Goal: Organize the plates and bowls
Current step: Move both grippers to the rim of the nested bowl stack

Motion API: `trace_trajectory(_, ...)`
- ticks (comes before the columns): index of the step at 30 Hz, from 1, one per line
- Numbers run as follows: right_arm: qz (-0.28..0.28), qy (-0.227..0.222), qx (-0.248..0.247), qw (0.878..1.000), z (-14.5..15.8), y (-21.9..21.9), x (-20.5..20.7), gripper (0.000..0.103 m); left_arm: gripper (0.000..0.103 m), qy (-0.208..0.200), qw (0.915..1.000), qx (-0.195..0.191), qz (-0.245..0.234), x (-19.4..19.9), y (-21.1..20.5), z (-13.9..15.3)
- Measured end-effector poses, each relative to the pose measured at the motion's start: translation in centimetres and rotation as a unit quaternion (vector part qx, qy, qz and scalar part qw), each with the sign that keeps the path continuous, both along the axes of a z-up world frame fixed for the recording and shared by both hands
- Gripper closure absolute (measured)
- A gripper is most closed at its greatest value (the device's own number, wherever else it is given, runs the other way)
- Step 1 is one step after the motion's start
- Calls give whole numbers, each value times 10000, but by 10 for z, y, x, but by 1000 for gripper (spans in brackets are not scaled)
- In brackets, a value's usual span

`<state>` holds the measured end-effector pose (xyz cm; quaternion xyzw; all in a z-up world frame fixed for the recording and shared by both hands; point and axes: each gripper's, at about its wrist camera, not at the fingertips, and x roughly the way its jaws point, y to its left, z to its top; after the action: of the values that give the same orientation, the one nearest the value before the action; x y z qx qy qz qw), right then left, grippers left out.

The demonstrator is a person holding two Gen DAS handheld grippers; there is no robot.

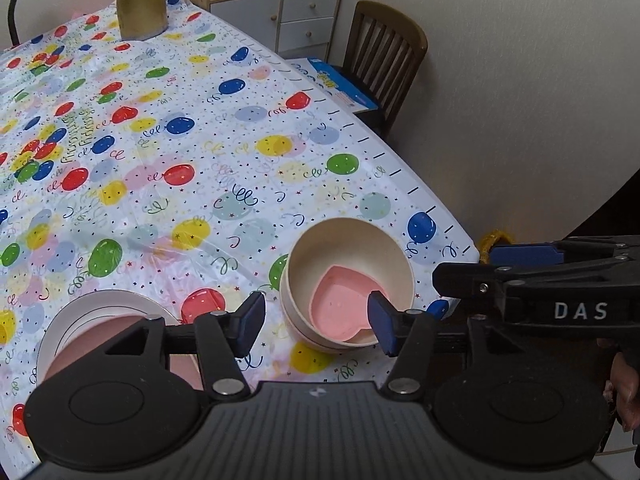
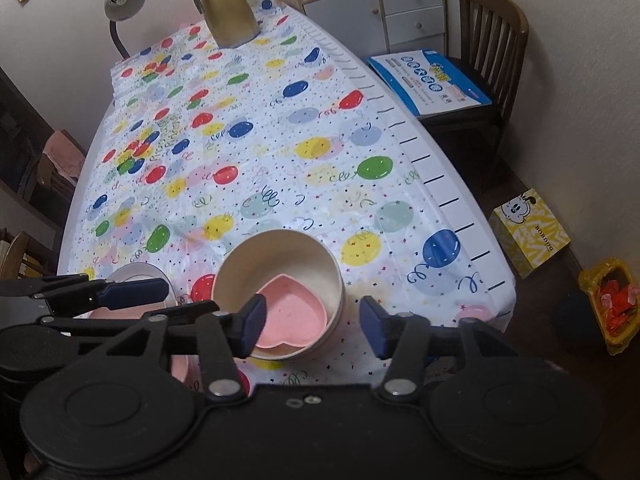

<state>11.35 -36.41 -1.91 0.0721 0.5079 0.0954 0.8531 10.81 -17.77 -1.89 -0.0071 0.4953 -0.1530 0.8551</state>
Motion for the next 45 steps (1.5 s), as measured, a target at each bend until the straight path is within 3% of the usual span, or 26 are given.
trace_trajectory(5,17,-175,0,9998,10,-1,-11,22,35,-105,9998,-76,122,-9,6,5)
trace_trajectory(8,71,-282,-6,9996,15,0,-16,16,30,-164,9995,-135,236,-13,10,7)
trace_trajectory(11,116,-379,9,9992,19,0,-19,6,28,-183,9991,-210,318,-14,13,6)
trace_trajectory(14,199,-472,-5,9987,21,2,-19,3,28,-113,9985,-247,471,-13,14,1)
trace_trajectory(25,116,-158,154,9997,-11,-20,4,3,28,191,9956,-96,914,-6,-5,-34)
trace_trajectory(45,399,717,525,9952,-85,-21,61,19,28,668,9794,2,1908,21,-14,-89)
